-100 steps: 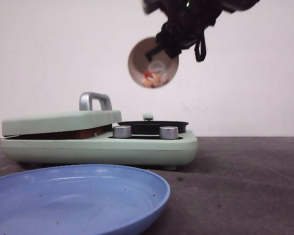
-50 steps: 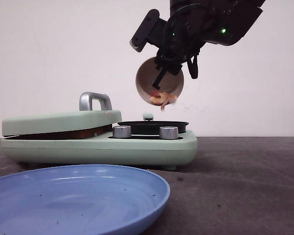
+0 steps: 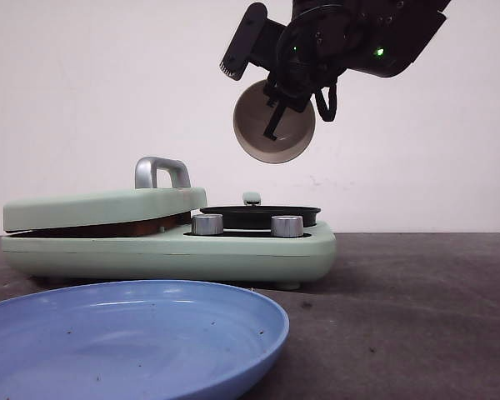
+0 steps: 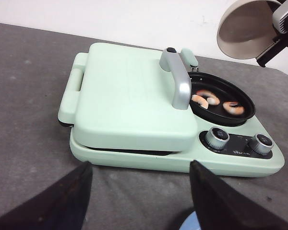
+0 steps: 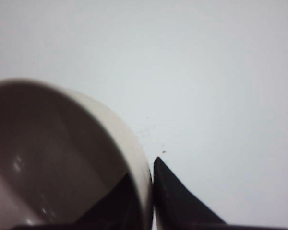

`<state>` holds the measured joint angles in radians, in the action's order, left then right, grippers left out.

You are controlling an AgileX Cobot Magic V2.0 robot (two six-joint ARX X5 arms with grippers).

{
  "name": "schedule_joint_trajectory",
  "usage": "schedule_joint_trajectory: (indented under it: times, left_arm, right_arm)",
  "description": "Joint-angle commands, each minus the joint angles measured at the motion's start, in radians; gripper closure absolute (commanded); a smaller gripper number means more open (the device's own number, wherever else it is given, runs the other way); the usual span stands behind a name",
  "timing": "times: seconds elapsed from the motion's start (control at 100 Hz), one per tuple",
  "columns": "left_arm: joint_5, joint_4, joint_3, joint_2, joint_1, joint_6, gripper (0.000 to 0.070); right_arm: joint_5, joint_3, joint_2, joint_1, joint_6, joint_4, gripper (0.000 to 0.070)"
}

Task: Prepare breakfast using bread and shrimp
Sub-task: 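Tilt the bowl with the right gripper to pour shrimp into the pan, then carry the empty bowl back and lower it onto the table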

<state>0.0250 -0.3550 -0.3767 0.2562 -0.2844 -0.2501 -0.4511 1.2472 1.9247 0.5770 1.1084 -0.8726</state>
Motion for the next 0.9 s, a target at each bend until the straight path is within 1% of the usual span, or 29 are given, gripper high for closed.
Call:
schedule_joint_trajectory:
  times: [0.0,0.06,0.18,0.24,0.42,0.48,0.51,0.63,0.72,0.8,0.89]
  left_arm:
    - [0.001,0.011,-0.010,0.003,-0.003,0.013,0.0363]
    - [0.001,0.011,-0.010,0.003,-0.003,0.013,0.0363]
    - [0.001,0.010,-0.010,0.003,-0.003,0.013,0.0363]
    - [0.001,0.010,-0.010,0.003,-0.003,0.013,0.0363]
    - [0.001,0.006,-0.010,0.003,-0.003,0.013,0.0363]
    - [0.001,0.003,-0.010,0.003,-0.003,0.013,0.0363]
    - [0.001,0.001,-0.010,0.003,-0.003,0.013,0.0363]
    - [0.001,-0.017,-0.010,0.003,-0.003,0.013,0.0363]
    - [0.001,-0.035,-0.010,0.003,-0.003,0.011,0.0363]
    - [0.001,-0.050,-0.010,0.003,-0.003,0.010,0.0363]
    - [0.001,-0.065,-0.010,0.003,-0.003,0.009,0.0363]
  right_arm:
    - [-0.024,0.020,0.013,0.010,-0.052,-0.014,0.0700]
    - [-0.067,0.020,0.013,0.010,-0.098,-0.016,0.0700]
    - [-0.214,0.020,0.012,0.010,-0.229,-0.016,0.0700]
    - [-0.272,0.020,0.011,0.010,-0.283,-0.007,0.0696]
    - [-0.337,0.021,-0.018,0.010,-0.385,0.102,0.0696]
    - [-0.375,0.021,-0.039,0.011,-0.462,0.174,0.0695]
    - [-0.389,0.021,-0.055,0.012,-0.516,0.233,0.0695]
    - [-0.390,0.021,-0.124,0.000,-0.697,0.418,0.0696]
    - [-0.380,0.021,-0.177,-0.011,-0.790,0.533,0.0696]
    - [-0.344,0.021,-0.231,-0.025,-0.867,0.654,0.0696]
    - [-0.278,0.021,-0.296,-0.048,-0.964,0.805,0.0696]
